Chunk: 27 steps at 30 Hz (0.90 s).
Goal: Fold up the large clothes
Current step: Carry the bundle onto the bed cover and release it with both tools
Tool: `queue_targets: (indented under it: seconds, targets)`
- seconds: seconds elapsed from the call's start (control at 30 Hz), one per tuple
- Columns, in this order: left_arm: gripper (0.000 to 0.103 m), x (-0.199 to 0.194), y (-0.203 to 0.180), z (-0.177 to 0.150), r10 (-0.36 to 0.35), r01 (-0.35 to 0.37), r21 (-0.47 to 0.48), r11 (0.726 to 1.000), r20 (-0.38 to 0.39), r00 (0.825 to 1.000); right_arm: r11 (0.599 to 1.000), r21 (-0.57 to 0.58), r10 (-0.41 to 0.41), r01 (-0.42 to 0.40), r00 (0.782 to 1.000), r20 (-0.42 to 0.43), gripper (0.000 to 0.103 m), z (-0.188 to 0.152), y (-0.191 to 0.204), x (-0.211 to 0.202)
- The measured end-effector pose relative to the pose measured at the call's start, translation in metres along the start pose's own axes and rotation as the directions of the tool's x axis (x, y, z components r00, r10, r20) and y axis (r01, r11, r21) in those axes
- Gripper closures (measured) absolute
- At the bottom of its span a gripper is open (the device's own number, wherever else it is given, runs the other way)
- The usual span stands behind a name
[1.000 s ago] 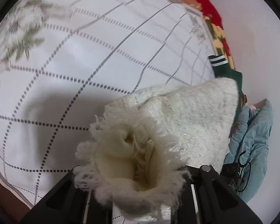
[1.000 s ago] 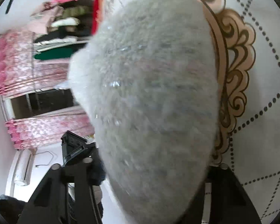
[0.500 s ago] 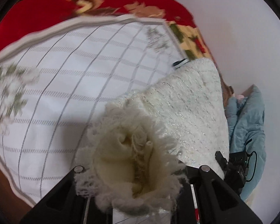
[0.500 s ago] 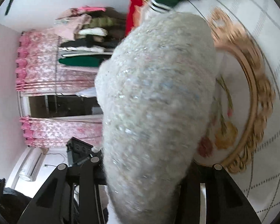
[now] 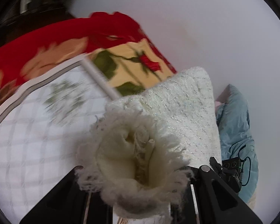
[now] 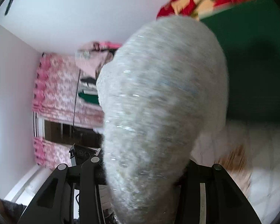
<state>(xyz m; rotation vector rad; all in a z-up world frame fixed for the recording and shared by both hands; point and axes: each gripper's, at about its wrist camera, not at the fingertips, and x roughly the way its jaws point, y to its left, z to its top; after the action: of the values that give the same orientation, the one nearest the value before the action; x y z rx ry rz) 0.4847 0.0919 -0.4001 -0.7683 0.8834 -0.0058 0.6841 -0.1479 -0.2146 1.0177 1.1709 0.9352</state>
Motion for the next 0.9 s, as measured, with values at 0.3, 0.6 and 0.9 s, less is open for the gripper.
queue_targets:
  seconds: [0.3, 0.6, 0.9]
  targets:
    - [0.089, 0.183, -0.023, 0.005, 0.016, -0.003, 0.074, 0.997, -0.183, 0.983, 0.986, 0.093, -0.144, 0.135, 0.985, 0.091, 0.058, 0.141, -0.114, -0.073]
    - [0.068, 0.176, -0.035, -0.011, 0.230, -0.165, 0.300, 0.940, -0.195, 0.954, 0.875, 0.051, -0.484, 0.481, 0.873, 0.062, 0.022, 0.137, -0.099, -0.057]
    - [0.004, 0.112, -0.089, -0.052, 0.433, -0.333, 0.598, 0.729, -0.026, 0.901, 0.258, -0.059, -0.943, 0.964, 0.265, 0.202, 0.000, 0.074, 0.011, -0.037]
